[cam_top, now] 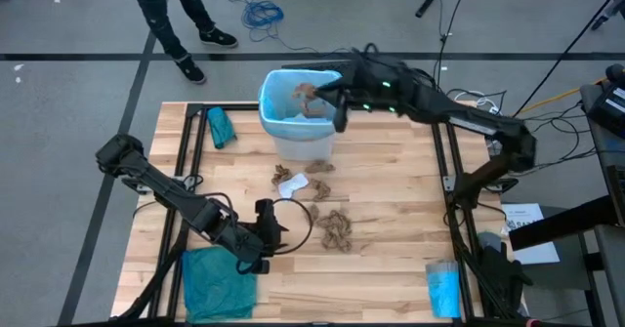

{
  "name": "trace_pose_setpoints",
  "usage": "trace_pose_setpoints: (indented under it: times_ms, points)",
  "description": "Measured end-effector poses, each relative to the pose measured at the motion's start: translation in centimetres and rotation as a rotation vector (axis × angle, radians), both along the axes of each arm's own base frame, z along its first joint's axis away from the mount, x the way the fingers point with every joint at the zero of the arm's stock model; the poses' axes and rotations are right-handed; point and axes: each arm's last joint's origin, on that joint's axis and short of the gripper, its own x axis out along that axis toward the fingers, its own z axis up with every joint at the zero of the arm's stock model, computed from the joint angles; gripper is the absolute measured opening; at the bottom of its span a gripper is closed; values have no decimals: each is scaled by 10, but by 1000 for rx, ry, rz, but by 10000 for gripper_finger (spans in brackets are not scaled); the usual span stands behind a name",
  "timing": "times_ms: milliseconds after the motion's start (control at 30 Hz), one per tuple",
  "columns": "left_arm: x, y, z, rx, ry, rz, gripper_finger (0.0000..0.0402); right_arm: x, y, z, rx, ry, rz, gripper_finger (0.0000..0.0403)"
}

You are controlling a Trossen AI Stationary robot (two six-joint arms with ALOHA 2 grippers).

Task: Place trash/remove bag and relplace
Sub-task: Put the brown paper into the blue trash bag inside the white trash bin

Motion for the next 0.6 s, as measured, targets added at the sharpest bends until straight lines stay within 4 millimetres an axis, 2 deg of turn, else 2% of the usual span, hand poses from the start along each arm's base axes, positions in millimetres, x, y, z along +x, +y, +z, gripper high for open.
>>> trace_pose_setpoints:
  times_ms: [100,200,367,600]
  points:
    - [3,-2,-8,11,24,5,164,16,-25,-27,62,64,-12,0]
    - [6,-4,-13,8,41,18,164,25,-41,-42,91,77,-47,0]
    - [7,-4,-16,11,52,23,164,29,-46,-47,96,73,-56,18]
    - [7,-4,-16,11,52,22,164,28,-46,-43,105,49,-60,98]
